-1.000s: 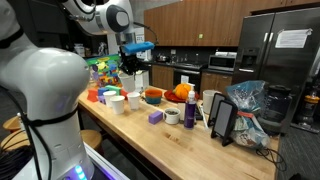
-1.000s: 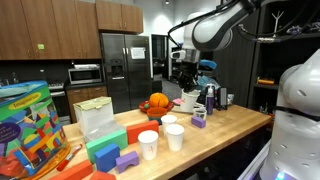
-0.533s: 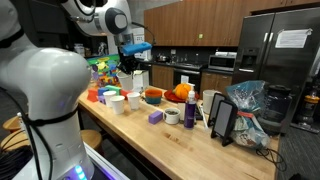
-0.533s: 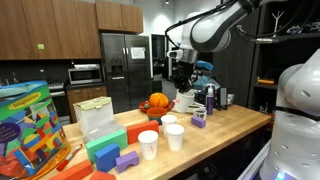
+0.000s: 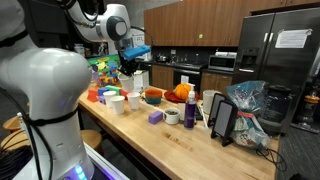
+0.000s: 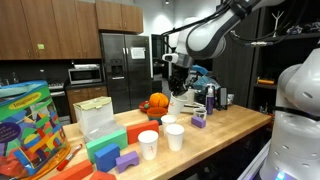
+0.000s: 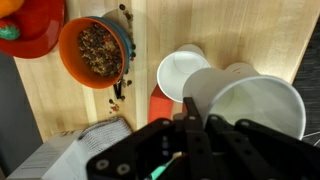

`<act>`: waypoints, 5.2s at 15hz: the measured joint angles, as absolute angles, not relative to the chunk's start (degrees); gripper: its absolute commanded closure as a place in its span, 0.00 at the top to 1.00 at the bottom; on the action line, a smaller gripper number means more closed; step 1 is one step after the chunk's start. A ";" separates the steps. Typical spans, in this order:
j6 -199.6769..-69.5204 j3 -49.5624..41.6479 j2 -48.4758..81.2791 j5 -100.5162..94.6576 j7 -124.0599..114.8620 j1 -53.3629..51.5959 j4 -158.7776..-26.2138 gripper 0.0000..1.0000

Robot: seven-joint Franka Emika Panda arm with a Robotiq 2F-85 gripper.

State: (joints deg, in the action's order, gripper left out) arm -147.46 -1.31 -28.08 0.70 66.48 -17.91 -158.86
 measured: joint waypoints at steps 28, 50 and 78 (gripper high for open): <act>-149.78 0.65 -9.76 0.19 66.56 -14.56 -149.00 0.00; -149.78 4.78 -4.13 0.00 66.43 -12.64 -147.36 0.97; -146.22 17.69 -14.81 -6.33 53.88 -23.83 -155.76 1.00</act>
State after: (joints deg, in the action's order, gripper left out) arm -146.22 17.69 -14.81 -6.33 53.88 -23.83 -155.76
